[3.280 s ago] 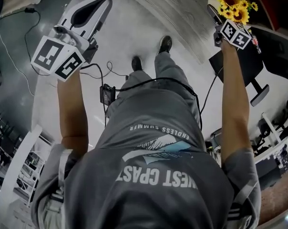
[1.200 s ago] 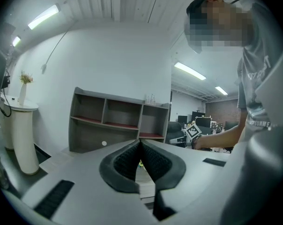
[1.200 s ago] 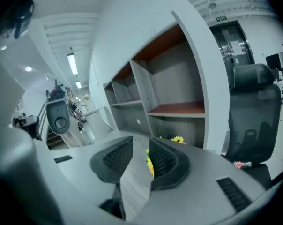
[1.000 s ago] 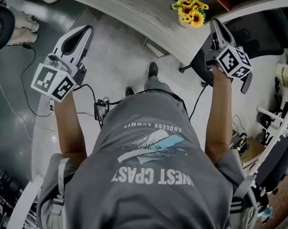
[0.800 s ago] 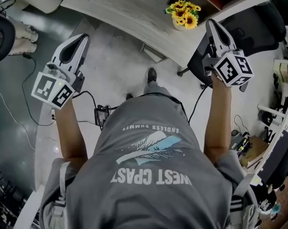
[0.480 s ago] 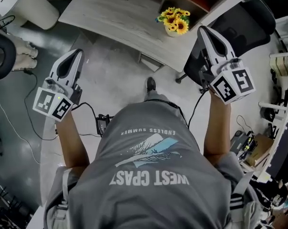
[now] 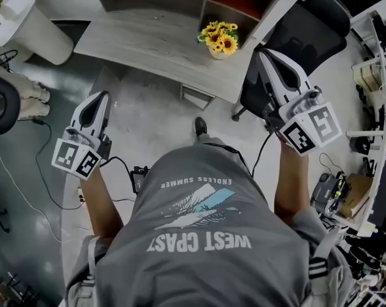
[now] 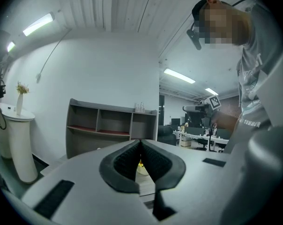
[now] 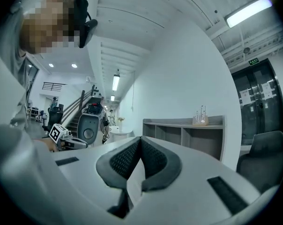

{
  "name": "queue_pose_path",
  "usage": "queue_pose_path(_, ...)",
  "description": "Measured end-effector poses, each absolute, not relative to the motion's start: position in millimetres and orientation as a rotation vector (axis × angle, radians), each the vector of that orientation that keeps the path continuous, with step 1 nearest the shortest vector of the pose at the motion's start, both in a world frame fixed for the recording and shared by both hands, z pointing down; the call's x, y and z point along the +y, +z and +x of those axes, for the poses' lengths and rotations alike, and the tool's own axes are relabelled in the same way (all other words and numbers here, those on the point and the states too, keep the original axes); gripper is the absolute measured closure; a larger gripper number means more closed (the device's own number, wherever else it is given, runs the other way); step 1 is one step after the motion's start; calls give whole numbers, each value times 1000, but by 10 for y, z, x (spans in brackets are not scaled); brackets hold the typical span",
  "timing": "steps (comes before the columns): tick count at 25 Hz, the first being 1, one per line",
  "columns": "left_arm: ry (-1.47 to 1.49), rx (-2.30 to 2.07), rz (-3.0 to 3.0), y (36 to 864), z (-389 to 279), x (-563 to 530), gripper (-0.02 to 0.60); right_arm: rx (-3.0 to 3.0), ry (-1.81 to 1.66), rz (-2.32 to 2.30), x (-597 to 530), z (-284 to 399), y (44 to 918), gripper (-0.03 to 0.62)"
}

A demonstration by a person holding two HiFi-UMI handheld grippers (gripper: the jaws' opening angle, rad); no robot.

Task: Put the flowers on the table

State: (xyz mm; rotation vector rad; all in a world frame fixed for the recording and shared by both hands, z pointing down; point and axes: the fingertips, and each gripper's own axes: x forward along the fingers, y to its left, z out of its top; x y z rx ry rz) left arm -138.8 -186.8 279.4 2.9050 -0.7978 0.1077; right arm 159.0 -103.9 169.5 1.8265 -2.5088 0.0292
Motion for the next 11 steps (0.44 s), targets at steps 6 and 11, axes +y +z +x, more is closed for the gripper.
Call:
queue_pose_path(6, 97, -792, 2914, 2706, -1497, -1732, 565, -2486, 20, 1853, -892, 1531, 1607, 566)
queue_pose_path(11, 107, -790, 2903, 2698, -1584, -1701, 565, -2479, 35, 1857, -885, 1476, 1584, 566)
